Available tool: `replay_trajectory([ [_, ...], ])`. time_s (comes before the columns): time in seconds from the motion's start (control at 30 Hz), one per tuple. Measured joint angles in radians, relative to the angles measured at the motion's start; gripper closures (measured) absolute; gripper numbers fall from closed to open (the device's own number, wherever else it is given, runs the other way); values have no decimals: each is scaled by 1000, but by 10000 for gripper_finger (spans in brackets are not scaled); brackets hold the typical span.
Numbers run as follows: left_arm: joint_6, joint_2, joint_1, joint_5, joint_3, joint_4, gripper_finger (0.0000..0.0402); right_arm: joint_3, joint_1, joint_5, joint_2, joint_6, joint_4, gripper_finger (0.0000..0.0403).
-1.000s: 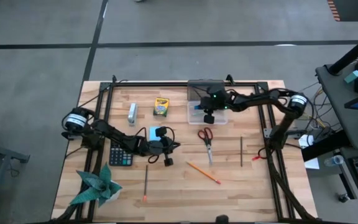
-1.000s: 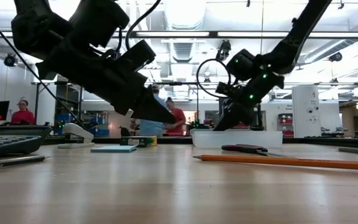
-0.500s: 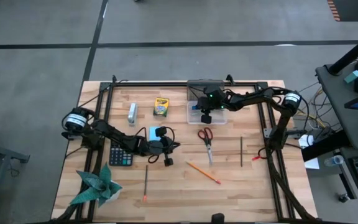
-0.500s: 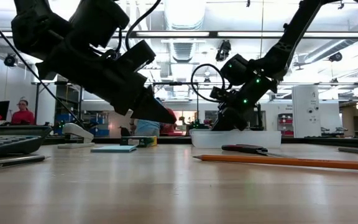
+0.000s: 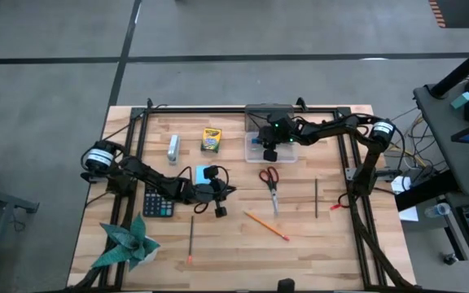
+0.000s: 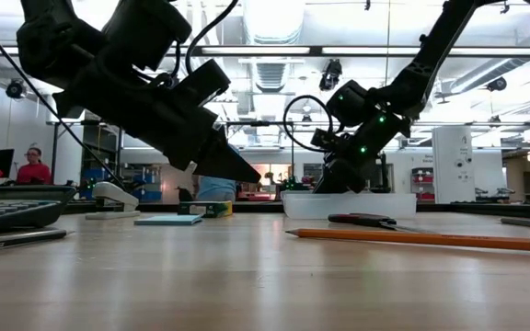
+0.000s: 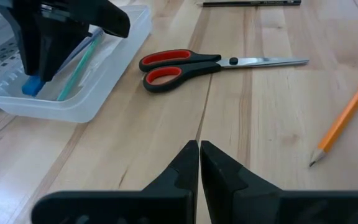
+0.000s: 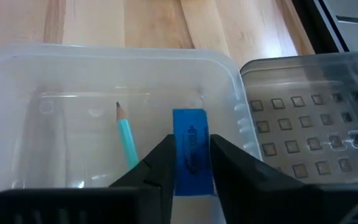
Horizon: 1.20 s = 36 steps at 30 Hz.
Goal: Pack school essentials
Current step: Put the blue eraser into the transparent supply box, then put the left black pencil into the transparent supply box
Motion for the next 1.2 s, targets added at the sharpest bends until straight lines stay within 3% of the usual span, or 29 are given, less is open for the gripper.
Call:
replay_trajectory([
  [0.27,0,0,0,0,0,0,402,0,0,5,-30,0,-12,267],
  [0.57,-2,-19,-1,7,12,-2,402,0,39,3,-167,34,-175,277],
  [0.87,-84,-108,-3,54,22,-5,402,-82,187,0,-402,171,-285,294],
  [1.03,-154,-137,-4,77,32,-11,402,-189,303,8,-552,253,-232,306],
  [1.2,-244,-141,-4,92,92,-101,402,-335,413,51,-673,283,-39,322],
])
